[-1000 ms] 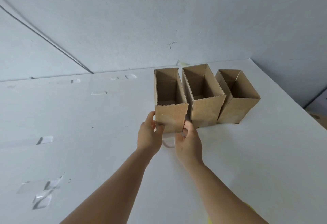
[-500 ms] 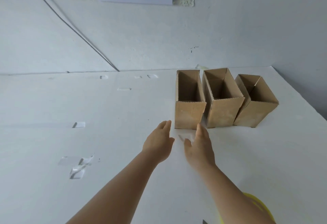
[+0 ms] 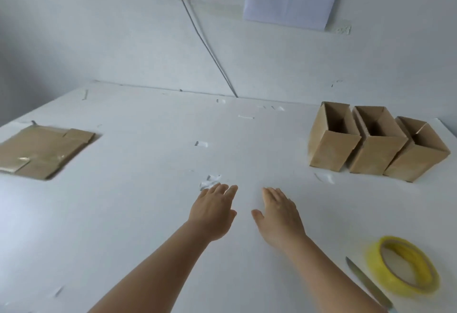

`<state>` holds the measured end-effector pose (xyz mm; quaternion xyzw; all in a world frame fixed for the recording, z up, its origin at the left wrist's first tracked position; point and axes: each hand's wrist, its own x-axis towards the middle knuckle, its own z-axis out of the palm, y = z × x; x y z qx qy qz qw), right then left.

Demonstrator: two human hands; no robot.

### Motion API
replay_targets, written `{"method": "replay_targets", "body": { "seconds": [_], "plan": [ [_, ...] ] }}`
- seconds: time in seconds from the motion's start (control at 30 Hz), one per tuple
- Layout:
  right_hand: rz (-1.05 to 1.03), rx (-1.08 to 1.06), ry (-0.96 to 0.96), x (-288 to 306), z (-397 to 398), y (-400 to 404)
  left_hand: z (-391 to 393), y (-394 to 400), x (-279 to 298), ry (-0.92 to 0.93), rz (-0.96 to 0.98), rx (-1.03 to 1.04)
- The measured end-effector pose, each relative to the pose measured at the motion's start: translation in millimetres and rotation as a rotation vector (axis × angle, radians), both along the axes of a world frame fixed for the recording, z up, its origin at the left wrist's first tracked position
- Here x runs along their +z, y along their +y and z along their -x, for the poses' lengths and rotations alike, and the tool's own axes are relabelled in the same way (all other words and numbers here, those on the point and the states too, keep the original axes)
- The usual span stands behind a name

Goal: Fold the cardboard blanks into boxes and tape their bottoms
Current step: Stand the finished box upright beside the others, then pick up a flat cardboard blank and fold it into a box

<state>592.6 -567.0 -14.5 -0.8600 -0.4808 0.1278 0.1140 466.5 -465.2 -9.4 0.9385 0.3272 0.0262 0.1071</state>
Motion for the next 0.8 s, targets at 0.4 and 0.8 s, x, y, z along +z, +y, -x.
{"method": "replay_targets", "body": {
  "seconds": [0.4,0.8],
  "plan": [
    [-0.056,0.274,0.019,22,242,61,272,26,27,-0.013,-0.045,0.251],
    [-0.023,0.487,0.045,24,368,154,407,91,23,0.003,-0.050,0.466]
  ]
}}
